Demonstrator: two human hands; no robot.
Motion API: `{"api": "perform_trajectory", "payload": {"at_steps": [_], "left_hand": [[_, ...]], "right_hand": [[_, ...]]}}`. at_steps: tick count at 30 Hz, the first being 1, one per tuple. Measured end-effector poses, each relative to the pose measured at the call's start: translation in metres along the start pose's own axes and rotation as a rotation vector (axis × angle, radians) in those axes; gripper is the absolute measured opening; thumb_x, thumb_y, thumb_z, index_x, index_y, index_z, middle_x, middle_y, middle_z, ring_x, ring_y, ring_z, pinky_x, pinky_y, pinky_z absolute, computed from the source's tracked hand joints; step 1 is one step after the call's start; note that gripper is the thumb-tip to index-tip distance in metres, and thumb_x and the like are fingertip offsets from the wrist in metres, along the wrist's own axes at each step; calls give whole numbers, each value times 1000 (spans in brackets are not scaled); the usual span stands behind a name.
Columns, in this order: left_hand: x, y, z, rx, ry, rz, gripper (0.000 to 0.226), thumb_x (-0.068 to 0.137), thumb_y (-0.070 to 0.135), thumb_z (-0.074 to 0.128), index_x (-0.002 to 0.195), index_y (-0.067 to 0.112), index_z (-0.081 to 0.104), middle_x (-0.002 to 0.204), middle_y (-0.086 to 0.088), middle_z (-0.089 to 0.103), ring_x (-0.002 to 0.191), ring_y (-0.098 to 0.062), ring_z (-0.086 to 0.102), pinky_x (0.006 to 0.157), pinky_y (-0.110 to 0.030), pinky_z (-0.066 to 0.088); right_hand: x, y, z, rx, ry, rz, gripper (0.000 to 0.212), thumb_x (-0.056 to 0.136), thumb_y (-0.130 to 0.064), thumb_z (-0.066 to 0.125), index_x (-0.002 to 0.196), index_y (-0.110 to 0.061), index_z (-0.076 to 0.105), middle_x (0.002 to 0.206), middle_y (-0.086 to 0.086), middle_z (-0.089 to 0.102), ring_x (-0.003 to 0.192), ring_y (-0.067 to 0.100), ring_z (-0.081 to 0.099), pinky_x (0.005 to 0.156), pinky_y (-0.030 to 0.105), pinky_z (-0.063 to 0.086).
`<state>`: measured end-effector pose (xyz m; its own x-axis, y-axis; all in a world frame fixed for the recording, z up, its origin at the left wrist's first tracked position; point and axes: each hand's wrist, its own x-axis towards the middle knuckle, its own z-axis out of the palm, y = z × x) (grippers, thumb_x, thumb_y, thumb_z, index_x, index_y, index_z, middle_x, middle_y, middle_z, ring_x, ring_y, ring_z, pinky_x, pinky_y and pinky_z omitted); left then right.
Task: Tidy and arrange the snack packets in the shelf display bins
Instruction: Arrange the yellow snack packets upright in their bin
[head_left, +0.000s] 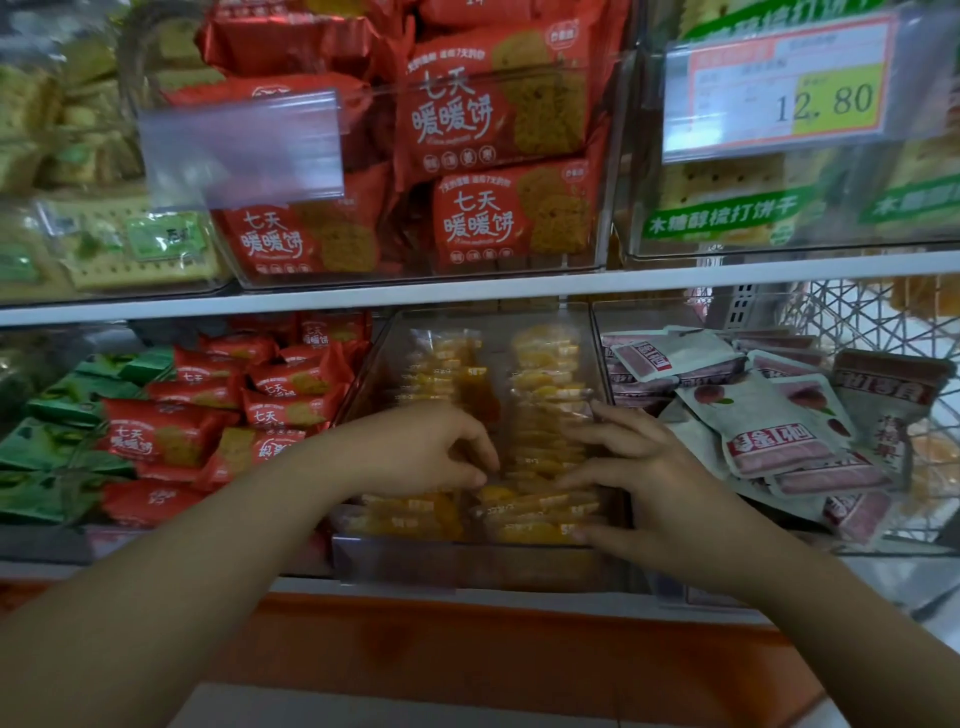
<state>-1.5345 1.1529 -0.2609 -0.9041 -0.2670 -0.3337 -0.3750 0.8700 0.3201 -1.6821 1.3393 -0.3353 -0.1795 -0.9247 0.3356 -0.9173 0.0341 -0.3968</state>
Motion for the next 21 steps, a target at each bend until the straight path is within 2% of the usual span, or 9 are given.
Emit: {"api": "perform_trajectory", "payload": {"at_steps": [3, 5, 10, 15, 18, 21], "left_hand": [[4, -2, 13, 132, 19, 34, 20, 88, 32, 63, 108, 31, 65, 109, 13, 62, 96, -3, 57, 87, -31, 49], [11, -1, 19, 202, 66, 51, 18, 88, 32, 62, 105, 28, 66, 103, 9, 65, 93, -8, 59, 84, -36, 51], [11, 7, 24, 340, 161, 90, 19, 92, 34, 56, 105, 28, 68, 97, 6, 67, 92, -13, 61, 82, -35, 50], [9, 20, 38, 542, 305, 145, 22, 98, 31, 43, 112, 25, 59, 99, -1, 65, 93, -24, 62, 75, -36, 49], [14, 21, 42, 499, 355, 184, 15, 98, 23, 45, 108, 23, 57, 96, 0, 64, 90, -22, 62, 74, -38, 51], [17, 18, 45, 377, 409, 223, 17, 98, 24, 47, 108, 19, 60, 96, -1, 65, 90, -18, 62, 76, -35, 50]], "right_hand": [[0, -1, 1, -8, -20, 3, 33, 73, -49, 70, 104, -41, 66, 136, -16, 47, 140, 9, 19, 113, 53, 22], [0, -1, 2, -17, -4, -3, 33, 72, -48, 71, 103, -39, 67, 135, -14, 49, 138, 10, 22, 112, 54, 23], [-2, -1, 3, -35, 22, -15, 28, 71, -46, 73, 97, -36, 68, 132, -10, 52, 135, 10, 25, 110, 54, 26], [-1, -1, 1, -5, 7, 18, 23, 72, -44, 74, 91, -34, 70, 131, -9, 52, 132, 3, 21, 113, 48, 22], [-1, -1, 3, 9, 39, 4, 24, 68, -49, 68, 86, -33, 70, 126, -6, 57, 130, 7, 28, 108, 54, 29], [-1, 0, 5, 18, 47, 2, 25, 67, -50, 66, 85, -33, 70, 124, -6, 58, 129, 8, 31, 106, 55, 31]]}}
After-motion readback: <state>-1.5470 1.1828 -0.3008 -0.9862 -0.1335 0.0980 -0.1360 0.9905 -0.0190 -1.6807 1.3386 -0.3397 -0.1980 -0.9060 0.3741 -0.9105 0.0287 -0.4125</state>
